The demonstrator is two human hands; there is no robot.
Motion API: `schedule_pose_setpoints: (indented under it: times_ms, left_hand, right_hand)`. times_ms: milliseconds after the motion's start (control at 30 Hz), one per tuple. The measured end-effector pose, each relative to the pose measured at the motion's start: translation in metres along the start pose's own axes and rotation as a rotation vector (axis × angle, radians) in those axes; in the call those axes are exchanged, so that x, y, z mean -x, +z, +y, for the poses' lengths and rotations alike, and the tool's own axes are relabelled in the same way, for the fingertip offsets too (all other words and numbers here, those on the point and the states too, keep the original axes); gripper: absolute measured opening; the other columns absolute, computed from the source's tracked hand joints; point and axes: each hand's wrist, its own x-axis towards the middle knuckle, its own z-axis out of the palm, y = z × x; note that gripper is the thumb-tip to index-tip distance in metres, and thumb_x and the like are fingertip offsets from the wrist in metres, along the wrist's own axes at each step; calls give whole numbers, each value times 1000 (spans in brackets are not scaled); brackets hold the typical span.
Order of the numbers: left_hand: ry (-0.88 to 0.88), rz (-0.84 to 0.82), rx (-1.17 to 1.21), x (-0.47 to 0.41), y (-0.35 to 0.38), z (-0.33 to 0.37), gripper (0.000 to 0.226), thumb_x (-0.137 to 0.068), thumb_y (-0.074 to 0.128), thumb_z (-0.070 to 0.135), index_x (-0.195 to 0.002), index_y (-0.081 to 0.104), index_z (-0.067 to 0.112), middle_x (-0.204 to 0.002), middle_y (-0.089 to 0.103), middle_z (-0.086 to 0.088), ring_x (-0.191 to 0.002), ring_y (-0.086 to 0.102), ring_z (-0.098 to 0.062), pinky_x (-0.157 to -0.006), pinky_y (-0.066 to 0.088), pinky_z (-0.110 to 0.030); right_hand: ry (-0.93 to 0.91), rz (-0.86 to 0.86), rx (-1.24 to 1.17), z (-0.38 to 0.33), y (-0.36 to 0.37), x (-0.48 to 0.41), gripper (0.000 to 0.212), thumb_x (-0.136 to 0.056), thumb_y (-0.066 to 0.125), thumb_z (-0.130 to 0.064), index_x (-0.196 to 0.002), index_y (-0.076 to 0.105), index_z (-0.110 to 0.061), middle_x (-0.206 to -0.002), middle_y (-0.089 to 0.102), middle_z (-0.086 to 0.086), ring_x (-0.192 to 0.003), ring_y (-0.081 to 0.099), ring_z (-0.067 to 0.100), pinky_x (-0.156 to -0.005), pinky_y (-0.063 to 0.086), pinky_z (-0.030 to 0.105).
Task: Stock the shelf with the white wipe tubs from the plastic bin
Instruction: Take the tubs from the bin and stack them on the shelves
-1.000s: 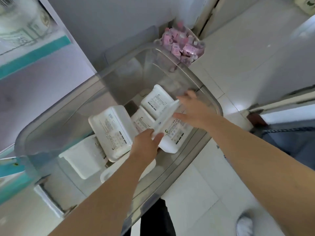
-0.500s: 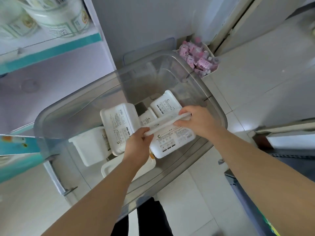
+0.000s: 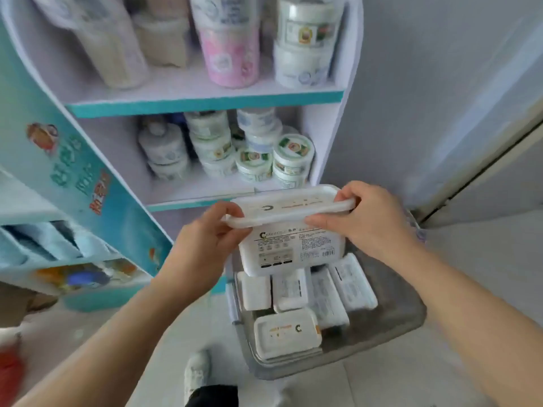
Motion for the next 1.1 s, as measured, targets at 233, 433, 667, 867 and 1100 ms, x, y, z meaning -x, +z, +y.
schedule_pose_setpoints:
  times_ms: [233, 433, 667, 867, 1100]
  left_hand:
    - [94, 281, 101, 30, -168, 1, 11, -90, 60, 28, -87, 51, 32, -75, 72, 14, -61, 61, -5, -62, 47, -22]
    - [157, 415, 127, 41, -308, -13, 15, -88, 65, 15, -94, 52, 18, -82, 75, 9, -51, 59, 4, -47, 41, -10]
    - [194, 565, 30, 18, -456, -60, 21, -87, 68, 13, -91, 52, 25, -84, 73, 9, -66, 66, 4, -53, 45, -11]
    - [150, 663, -95, -18, -529, -100, 18, -86, 68, 14, -99, 55, 18, -86, 71, -5, -64, 59, -8, -57, 42, -25]
    - [76, 671, -197, -53, -554, -133, 19, -88, 66, 17, -102, 55, 17, -88, 69, -7, -64, 56, -12, -53, 38, -21]
  right_hand:
    - [-322, 49, -91, -173, 11, -17, 33, -58, 86, -39, -72, 60, -24, -71, 65, -13, -62, 59, 2, -54, 44, 17]
    - [-504, 76, -168, -317, 49, -28, 29, -61, 86, -31, -77, 63, -23, -77, 67, -9, -70, 62, 10, -64, 52, 27]
    - [-617, 95, -231, -458, 120, -61, 24, -68, 83, -25, -82, 65, -19, -82, 67, -5, -76, 63, 16, -71, 51, 31]
    - [-652, 107, -202, -529, 179, -97, 21, -72, 80, -20, -86, 66, -13, -79, 63, -4, -68, 55, 12, -63, 44, 21]
    - [-652, 109, -127, -549, 227, -135, 21, -73, 79, -22, -84, 63, -16, -87, 64, 5, -64, 48, 6, -57, 34, 15]
